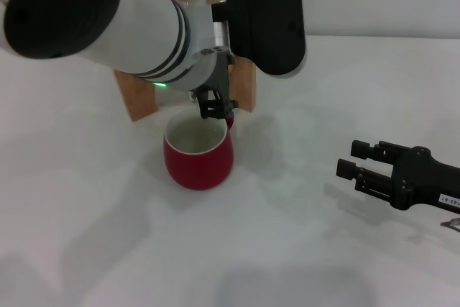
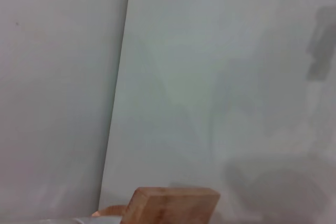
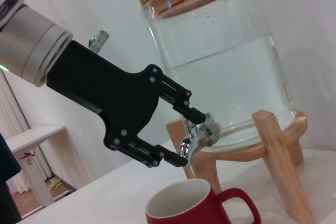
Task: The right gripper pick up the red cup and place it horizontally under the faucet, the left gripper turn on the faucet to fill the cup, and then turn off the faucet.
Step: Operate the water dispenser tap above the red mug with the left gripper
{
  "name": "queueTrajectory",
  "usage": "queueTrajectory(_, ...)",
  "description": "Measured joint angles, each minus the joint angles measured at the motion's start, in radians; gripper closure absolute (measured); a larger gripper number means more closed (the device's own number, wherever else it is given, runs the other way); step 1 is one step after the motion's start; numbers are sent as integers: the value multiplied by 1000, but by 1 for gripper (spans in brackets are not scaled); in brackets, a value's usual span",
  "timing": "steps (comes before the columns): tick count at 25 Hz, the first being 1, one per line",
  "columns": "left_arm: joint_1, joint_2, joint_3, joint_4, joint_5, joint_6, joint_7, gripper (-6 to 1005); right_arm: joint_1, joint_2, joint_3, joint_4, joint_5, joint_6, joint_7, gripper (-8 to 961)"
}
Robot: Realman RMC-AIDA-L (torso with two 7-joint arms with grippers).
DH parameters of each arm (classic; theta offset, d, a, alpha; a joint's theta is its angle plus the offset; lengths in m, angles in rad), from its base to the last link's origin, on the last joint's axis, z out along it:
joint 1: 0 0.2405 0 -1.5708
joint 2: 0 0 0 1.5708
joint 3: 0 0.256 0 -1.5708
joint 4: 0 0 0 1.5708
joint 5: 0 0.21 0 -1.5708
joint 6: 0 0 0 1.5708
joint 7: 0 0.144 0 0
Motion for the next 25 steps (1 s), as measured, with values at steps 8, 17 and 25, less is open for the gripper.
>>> queueTrajectory(8, 0, 0, 0, -9, 0, 18, -3, 368, -2, 0, 0, 0, 0, 0, 0, 421)
queueTrajectory(17, -20, 0, 5, -55, 0, 42, -10, 367, -2, -1, 4, -10, 0, 0, 0, 421)
queueTrajectory(25, -28, 0, 5, -72, 22, 62, -15, 367, -2, -2, 14, -14, 0, 9, 0, 420)
